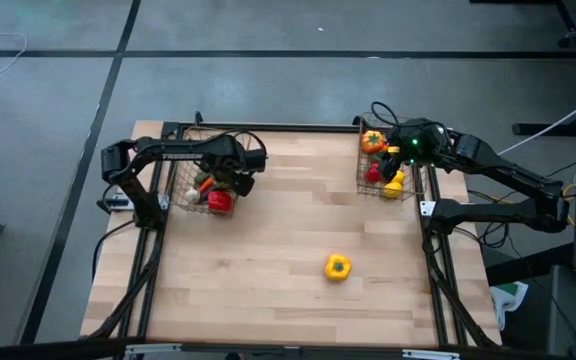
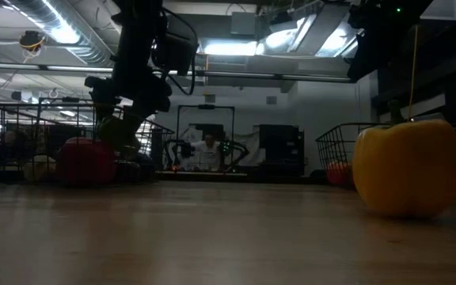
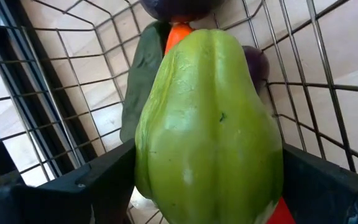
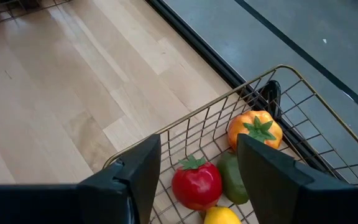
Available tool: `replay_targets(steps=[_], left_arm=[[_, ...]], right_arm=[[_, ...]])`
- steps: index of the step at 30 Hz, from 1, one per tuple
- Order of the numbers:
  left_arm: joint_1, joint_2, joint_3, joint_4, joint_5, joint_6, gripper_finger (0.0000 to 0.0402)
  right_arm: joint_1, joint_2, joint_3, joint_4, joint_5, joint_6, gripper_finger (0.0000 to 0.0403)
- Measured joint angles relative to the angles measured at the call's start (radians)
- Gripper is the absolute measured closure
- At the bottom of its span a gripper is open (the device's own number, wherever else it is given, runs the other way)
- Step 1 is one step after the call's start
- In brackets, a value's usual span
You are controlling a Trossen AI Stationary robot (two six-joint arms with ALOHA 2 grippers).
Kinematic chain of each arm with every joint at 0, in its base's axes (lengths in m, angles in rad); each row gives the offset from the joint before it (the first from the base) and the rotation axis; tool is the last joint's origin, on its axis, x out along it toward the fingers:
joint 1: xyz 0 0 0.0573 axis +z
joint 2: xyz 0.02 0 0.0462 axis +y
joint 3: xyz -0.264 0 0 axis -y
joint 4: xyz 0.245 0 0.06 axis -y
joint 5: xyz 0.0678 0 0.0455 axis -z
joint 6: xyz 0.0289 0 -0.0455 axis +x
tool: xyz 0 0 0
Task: Sort produce into baskets
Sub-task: Put the green chayote into the left gold wire basket
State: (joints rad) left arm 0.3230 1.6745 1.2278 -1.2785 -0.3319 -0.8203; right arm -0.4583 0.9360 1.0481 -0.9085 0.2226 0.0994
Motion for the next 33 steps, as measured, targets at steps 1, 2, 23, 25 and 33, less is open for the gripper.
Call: replay_targets(steps=[1, 2, 23, 25, 33], left_arm=[[0.003, 0.000, 0.000, 0.000, 0.005, 0.008, 0.0068], [0.006, 0.000, 0.000, 0.000, 0.011, 0.014, 0.0068], [0.047, 0.000, 0.000, 0.008, 0.045, 0.090, 0.0007], [0.047, 0.000, 0.000, 0.013, 0.045, 0.090, 0.0013], [0.045, 0.000, 0.000, 0.011, 0.045, 0.083, 0.0016]], right_arm=[[0.000, 0.000, 0.000, 0.000, 0.000, 0.000, 0.0194], [0.000, 0.000, 0.000, 0.000, 0.000, 0.000, 0.0194], [0.000, 0.000, 0.000, 0.000, 0.000, 0.000, 0.0194], [0.000, 0.000, 0.000, 0.000, 0.000, 0.000, 0.0194], [0.000, 0.000, 0.000, 0.000, 0.000, 0.000, 0.0194]])
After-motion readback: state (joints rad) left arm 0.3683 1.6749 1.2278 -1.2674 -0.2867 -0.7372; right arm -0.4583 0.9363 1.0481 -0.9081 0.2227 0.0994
